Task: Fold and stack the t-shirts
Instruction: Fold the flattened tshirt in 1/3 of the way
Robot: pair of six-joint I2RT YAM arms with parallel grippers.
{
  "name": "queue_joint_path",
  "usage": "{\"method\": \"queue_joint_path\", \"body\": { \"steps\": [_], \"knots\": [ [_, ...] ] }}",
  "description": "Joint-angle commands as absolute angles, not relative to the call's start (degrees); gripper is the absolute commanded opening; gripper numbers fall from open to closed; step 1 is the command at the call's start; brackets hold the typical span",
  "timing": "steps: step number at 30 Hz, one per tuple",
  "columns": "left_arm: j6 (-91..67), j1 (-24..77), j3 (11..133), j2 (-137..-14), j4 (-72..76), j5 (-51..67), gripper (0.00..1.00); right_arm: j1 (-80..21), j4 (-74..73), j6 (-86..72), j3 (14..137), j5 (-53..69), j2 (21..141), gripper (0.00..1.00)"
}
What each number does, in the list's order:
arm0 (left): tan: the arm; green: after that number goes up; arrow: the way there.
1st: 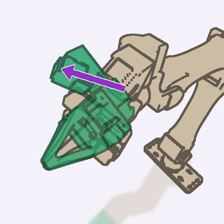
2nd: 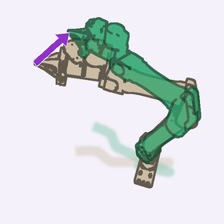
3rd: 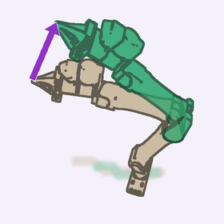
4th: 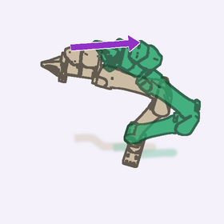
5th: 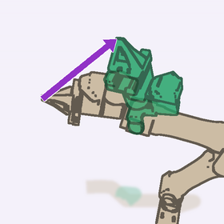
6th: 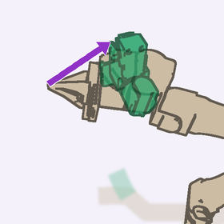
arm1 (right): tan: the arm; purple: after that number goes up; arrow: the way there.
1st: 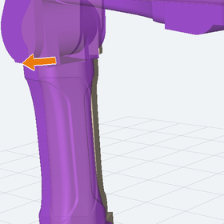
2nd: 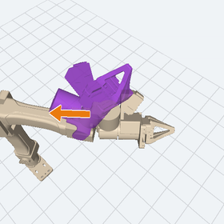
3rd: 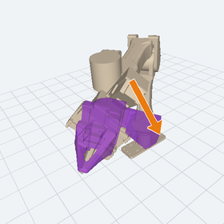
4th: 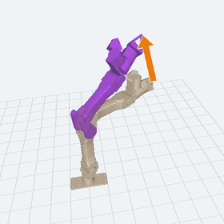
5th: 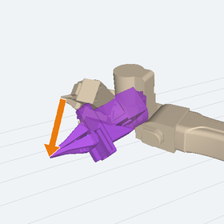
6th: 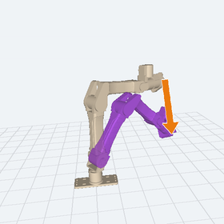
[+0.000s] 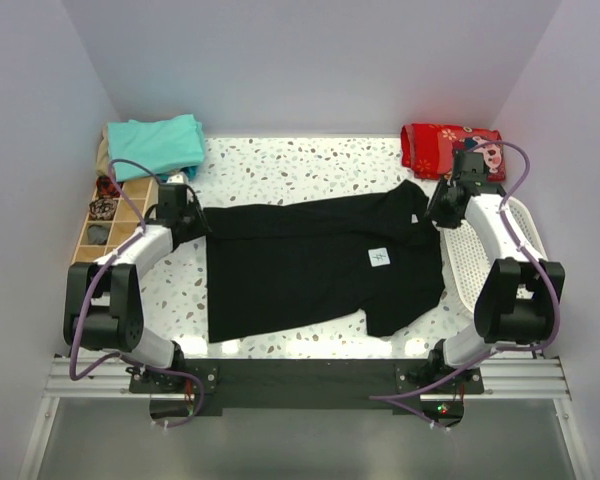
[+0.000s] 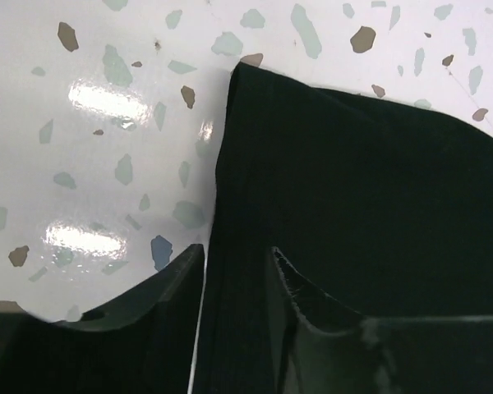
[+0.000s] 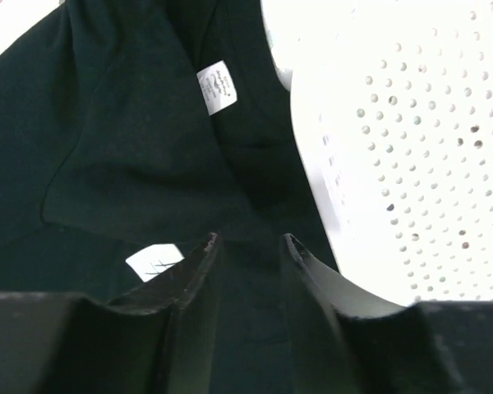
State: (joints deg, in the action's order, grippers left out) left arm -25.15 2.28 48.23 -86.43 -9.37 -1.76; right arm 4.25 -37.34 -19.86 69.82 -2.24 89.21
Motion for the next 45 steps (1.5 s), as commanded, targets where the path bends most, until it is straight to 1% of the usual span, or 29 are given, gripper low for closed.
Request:
{"method": "queue_joint_path", "body": {
  "steps": [1,2,4,6,8,11,13,15,16,18,19,23,25,32,35,42,45],
  "knots": [
    [-26.28,2.11,48.60,-86.57,-9.05,-2.11,0.63,4.57,-34.72,-19.78,70.22,-5.54,88.51,0.42],
    [-26.63,2.11,48.86,-86.40,-8.88,-2.28,0.69,4.57,-34.80,-19.69,70.75,-5.54,87.90,0.42],
    [-27.07,2.28,48.78,-85.17,-7.48,-2.29,0.75,4.48,-35.15,-19.34,72.07,-6.58,85.71,0.43],
    [-27.33,2.46,49.04,-84.29,-6.33,-1.85,0.76,4.48,-34.98,-18.99,73.12,-5.90,84.38,0.44],
    [-27.42,2.72,50.00,-83.76,-4.23,-0.28,0.77,4.48,-32.62,-18.90,73.21,-0.11,84.11,0.47],
    [-28.03,3.51,52.11,-85.69,-0.97,5.51,0.77,3.44,-30.85,-19.95,74.44,6.22,88.31,0.47],
    [-28.21,5.52,53.69,-88.66,3.23,8.07,0.72,2.29,-26.49,-20.65,73.83,7.99,89.90,0.47],
    [-28.91,7.46,55.80,-90.87,5.26,9.84,0.70,1.23,-23.39,-21.70,73.21,10.89,92.80,0.47],
    [-29.09,9.21,56.51,-93.58,6.84,10.63,0.67,0.97,-20.77,-22.40,73.13,11.59,94.03,0.47],
    [-29.88,10.63,58.62,-96.58,8.95,12.83,0.64,0.44,-19.34,-23.20,74.09,14.31,98.15,0.47],
    [-30.32,11.77,59.06,-99.38,9.83,13.44,0.62,0.44,-18.29,-23.46,74.53,14.24,99.39,0.46],
    [-32.69,12.83,59.50,-104.32,13.88,15.82,0.58,-1.40,-17.75,-23.29,77.16,13.89,105.02,0.45],
    [-32.70,12.83,59.33,-105.99,13.80,15.39,0.57,-1.67,-17.75,-22.59,77.52,11.10,107.31,0.45],
    [-29.71,12.48,60.20,-109.24,8.36,8.46,0.56,-1.85,-18.37,-20.39,79.71,6.95,115.65,0.44],
    [-28.04,10.82,62.22,-111.18,4.58,5.38,0.55,-2.02,-20.12,-19.95,81.99,7.55,119.70,0.43],
    [-26.02,0.37,67.84,-115.66,1.93,7.82,0.56,-7.02,-25.47,-16.88,88.85,10.90,127.08,0.43],
    [-24.44,0.00,71.45,-117.59,1.50,10.02,0.58,-9.14,-25.93,-16.35,91.76,10.81,128.41,0.43]
  ]
}}
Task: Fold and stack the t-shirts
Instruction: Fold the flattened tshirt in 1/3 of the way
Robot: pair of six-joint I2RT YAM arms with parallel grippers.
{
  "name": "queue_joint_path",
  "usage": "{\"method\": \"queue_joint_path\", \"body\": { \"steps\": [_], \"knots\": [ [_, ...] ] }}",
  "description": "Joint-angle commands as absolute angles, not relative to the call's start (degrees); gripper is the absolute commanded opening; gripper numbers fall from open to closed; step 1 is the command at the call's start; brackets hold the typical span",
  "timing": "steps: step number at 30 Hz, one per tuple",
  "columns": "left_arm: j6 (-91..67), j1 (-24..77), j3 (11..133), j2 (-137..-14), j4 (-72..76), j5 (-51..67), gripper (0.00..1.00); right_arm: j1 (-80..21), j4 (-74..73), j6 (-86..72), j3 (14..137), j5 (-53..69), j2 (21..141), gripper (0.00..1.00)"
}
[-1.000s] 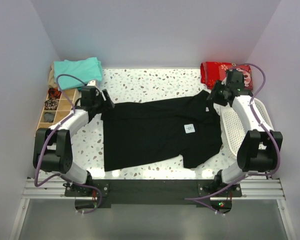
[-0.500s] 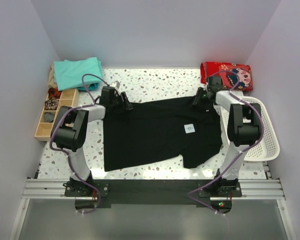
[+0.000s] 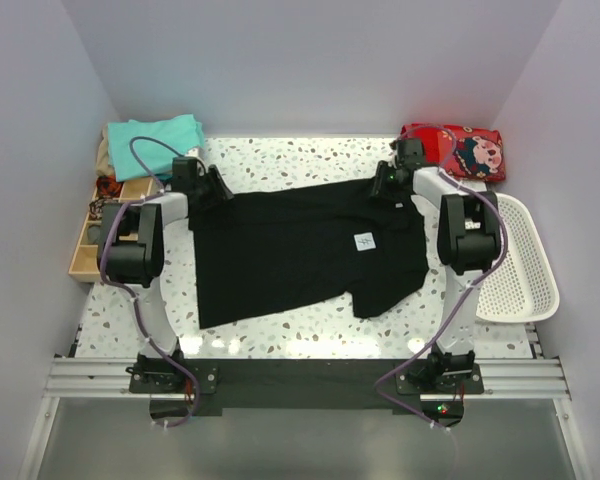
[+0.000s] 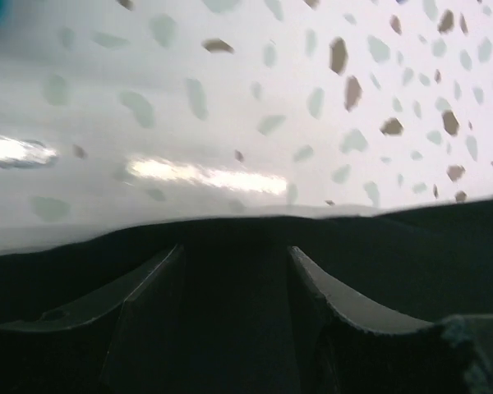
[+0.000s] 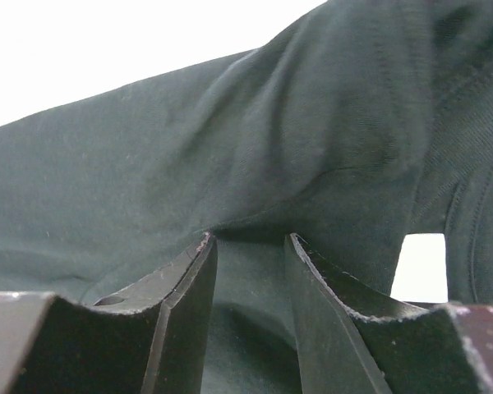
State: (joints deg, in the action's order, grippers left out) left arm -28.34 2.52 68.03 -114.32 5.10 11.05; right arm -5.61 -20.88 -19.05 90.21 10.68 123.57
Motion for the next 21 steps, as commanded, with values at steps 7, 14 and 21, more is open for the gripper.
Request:
{"method": "queue_joint_path", "body": {
  "steps": [7,14,21],
  "knots": [
    [-25.22,0.00,71.02,-115.93,7.91,17.74,0.64,-9.67,-20.66,-15.39,88.87,8.80,119.90,0.46],
    [-25.84,5.08,67.68,-106.11,10.11,17.76,0.65,-11.24,-19.59,-11.35,83.23,6.42,105.39,0.48],
    [-24.17,13.61,63.55,-99.15,9.67,12.83,0.68,-20.12,-22.67,-4.83,81.39,0.19,104.41,0.48]
  ]
}}
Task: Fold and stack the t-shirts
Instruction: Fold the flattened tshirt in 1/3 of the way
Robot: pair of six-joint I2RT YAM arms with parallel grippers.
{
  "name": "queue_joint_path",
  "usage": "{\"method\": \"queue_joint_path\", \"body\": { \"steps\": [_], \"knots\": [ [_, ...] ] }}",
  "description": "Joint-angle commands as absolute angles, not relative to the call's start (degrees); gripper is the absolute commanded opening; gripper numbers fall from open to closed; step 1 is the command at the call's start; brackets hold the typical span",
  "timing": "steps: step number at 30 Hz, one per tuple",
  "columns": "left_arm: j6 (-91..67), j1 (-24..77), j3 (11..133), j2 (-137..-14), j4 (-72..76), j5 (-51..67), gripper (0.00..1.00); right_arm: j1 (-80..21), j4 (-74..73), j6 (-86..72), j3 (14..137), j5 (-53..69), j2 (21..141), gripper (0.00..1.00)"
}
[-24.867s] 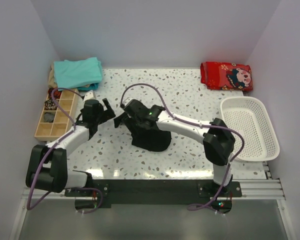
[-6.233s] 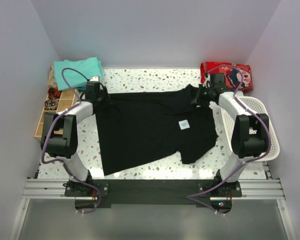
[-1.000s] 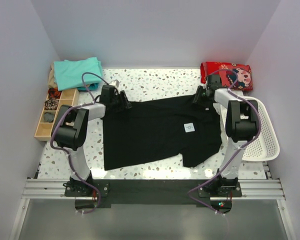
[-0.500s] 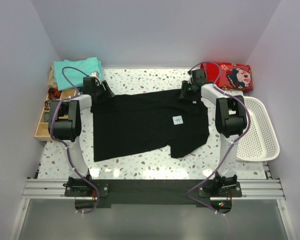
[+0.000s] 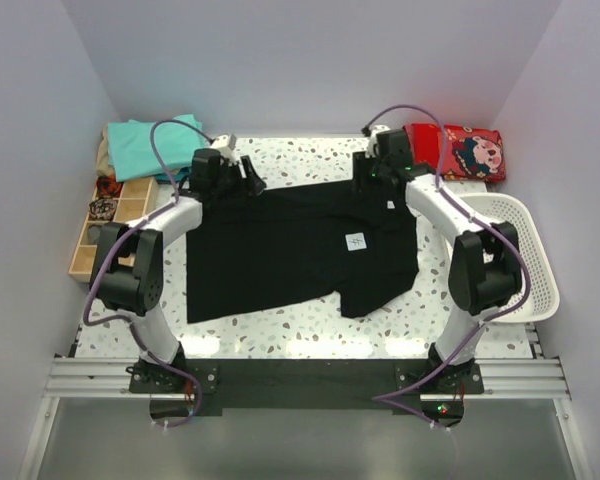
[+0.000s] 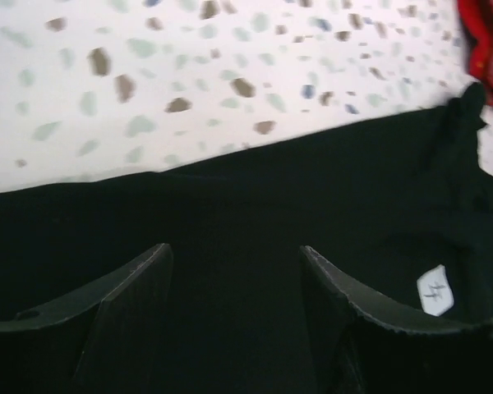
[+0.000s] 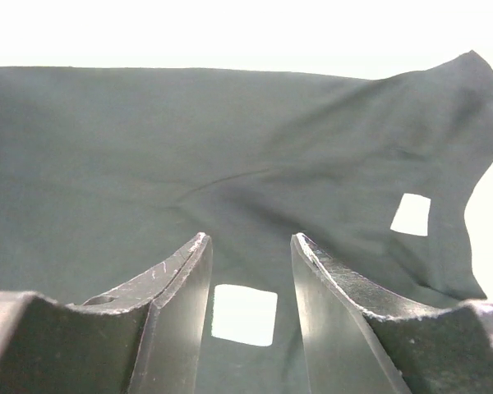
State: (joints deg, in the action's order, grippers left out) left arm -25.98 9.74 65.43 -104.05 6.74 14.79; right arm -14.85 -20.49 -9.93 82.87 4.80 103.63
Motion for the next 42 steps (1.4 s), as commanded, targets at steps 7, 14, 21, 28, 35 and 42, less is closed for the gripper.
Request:
{"method": "queue_joint_path", "body": {
  "steps": [7,14,21,28,35,42],
  "knots": [
    [-23.56,17.84,58.19,-96.15,10.81,9.24,0.77,-24.52,-18.90,-3.34,72.26,-6.94,104.50,0.48],
    [-22.94,18.28,56.16,-94.57,11.34,8.52,0.79,-26.80,-19.06,-2.55,74.17,-10.98,109.33,0.48],
    [-22.76,18.19,56.25,-94.66,11.60,8.61,0.79,-28.12,-18.98,-0.70,77.78,-13.53,112.23,0.48],
    [-22.85,18.28,55.99,-95.27,12.04,8.88,0.79,-28.74,-18.63,-0.26,79.63,-15.20,114.08,0.48],
    [-22.85,18.28,55.90,-95.54,12.04,8.79,0.79,-29.00,-17.41,2.46,81.47,-18.54,116.80,0.46],
    [-22.76,18.19,55.99,-96.42,12.22,9.23,0.79,-28.92,-18.02,3.60,83.41,-21.44,119.00,0.31]
  ]
}}
